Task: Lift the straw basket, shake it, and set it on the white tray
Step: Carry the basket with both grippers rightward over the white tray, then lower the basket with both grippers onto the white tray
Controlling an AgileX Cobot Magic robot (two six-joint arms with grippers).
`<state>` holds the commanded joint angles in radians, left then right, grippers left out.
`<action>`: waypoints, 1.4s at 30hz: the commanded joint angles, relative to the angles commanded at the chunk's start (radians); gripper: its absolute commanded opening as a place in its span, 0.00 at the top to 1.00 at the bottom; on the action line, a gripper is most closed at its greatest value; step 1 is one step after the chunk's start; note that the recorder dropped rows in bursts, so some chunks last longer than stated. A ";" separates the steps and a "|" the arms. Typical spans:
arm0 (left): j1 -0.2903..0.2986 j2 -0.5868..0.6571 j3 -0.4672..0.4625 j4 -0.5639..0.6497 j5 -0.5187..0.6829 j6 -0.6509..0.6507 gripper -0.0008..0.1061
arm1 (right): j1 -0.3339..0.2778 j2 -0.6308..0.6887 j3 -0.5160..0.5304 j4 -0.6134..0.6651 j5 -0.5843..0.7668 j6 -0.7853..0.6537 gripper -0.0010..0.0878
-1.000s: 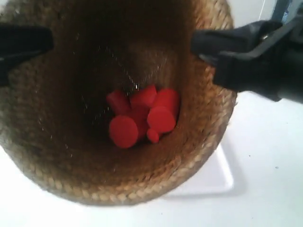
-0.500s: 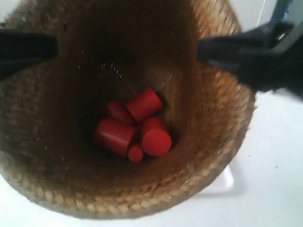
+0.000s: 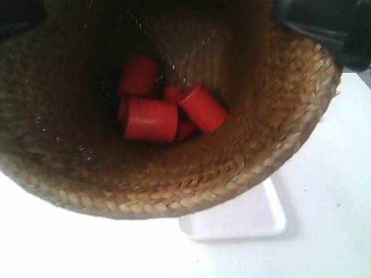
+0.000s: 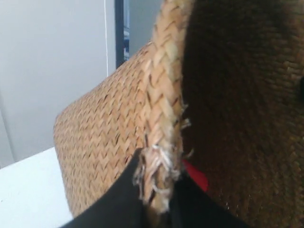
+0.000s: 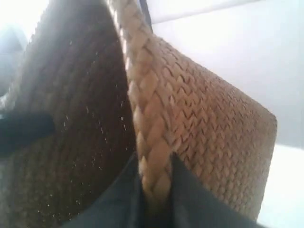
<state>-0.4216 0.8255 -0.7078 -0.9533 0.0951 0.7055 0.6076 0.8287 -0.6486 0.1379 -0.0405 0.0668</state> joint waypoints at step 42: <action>0.211 0.479 -0.451 0.352 0.166 -0.105 0.99 | -0.311 0.416 -0.705 -0.405 1.073 0.141 0.99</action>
<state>-0.2106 1.3042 -1.1593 -0.6010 0.2611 0.6008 0.2961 1.2444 -1.3537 -0.2668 1.0329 0.2078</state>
